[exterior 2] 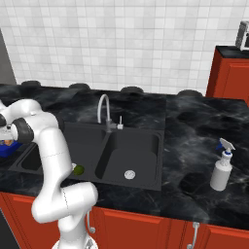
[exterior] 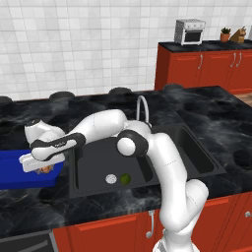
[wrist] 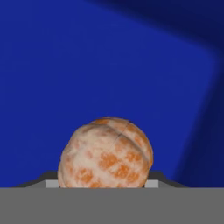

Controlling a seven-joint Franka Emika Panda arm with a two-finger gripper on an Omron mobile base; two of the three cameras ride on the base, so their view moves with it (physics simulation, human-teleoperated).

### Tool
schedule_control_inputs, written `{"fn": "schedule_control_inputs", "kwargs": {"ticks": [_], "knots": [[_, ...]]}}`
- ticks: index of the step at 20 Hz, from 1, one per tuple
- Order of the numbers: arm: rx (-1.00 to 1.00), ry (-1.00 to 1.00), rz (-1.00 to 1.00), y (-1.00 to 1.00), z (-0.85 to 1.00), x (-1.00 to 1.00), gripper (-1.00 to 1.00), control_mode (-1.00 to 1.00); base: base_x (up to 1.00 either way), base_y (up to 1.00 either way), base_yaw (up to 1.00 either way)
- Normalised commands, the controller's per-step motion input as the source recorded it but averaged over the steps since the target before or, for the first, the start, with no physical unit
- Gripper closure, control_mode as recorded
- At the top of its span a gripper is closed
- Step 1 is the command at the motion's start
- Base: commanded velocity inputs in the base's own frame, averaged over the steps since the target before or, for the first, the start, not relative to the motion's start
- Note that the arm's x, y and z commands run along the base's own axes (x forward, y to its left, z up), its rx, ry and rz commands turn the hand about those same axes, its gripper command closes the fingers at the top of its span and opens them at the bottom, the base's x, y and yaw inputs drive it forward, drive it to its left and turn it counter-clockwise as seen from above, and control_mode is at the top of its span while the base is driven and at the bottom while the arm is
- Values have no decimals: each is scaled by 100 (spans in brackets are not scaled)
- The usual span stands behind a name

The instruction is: Pick up all produce items and place them in the sink. Turn on the sink faucet to wash them. Then turn the sink off and put them in the tray.

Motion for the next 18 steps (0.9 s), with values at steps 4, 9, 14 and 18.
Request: {"fn": "schedule_control_inputs", "kwargs": {"ticks": [4, 9, 14, 18], "knots": [[0, -1, 0, 1, 0, 0, -100, -100, 0, 0, 0], [0, -1, 0, 0, 9, 0, -100, -100, 0, 0, 0], [0, 0, 0, 0, 29, -1, -100, -100, 0, 0, 0], [0, 0, 0, 0, 39, -5, -100, -100, 0, 0, 0]]}}
